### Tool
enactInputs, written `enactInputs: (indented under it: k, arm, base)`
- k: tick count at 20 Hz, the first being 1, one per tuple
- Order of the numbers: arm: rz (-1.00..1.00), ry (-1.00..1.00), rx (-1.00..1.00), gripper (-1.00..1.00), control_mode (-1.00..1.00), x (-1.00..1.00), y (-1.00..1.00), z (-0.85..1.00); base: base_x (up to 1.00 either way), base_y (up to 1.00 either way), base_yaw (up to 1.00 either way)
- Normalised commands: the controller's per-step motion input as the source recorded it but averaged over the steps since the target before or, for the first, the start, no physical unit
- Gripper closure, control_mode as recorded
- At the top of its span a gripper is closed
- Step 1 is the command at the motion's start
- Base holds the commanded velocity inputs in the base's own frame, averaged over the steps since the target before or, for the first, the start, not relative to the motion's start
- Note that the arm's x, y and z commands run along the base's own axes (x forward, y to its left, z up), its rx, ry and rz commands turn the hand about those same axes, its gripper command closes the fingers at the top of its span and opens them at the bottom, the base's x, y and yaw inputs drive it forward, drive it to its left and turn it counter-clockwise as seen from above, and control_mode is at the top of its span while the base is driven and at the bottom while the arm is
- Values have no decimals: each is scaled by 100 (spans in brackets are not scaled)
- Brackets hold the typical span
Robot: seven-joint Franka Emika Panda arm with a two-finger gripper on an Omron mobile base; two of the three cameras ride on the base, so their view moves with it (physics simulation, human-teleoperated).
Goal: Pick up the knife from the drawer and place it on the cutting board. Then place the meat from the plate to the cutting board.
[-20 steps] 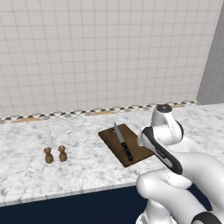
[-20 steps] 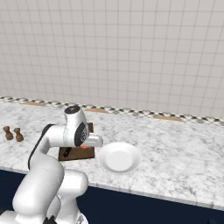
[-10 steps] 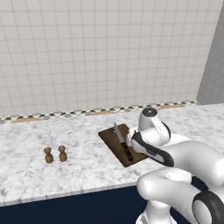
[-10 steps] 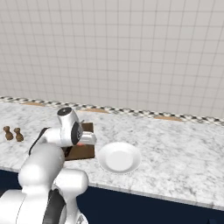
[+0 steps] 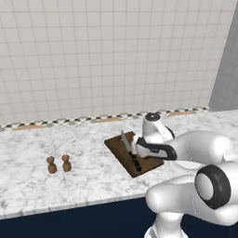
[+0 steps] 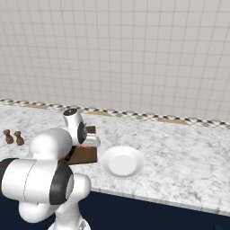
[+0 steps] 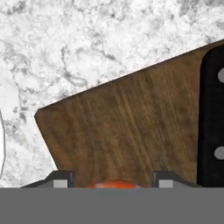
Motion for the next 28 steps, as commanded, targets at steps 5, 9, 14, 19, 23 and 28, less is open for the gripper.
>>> enactInputs:
  k: [5,9,14,19,23,28]
  arm:
    - [0,0,0,-100,-100,-17,0,25]
    - [0,-14,4,-100,-100,-70,-6,64]
    - [0,-39,17,-100,-100,-100,-79,94]
    - [-4,-50,21,-100,-100,-100,-76,96]
    - [-1,-53,20,-100,-100,-100,-61,100]
    - [-2,-64,16,-100,-100,-95,-45,76]
  base:
    - [0,0,0]
    - [0,0,0]
    - [0,0,0]
    - [0,0,0]
    - [0,0,0]
    - [0,0,0]
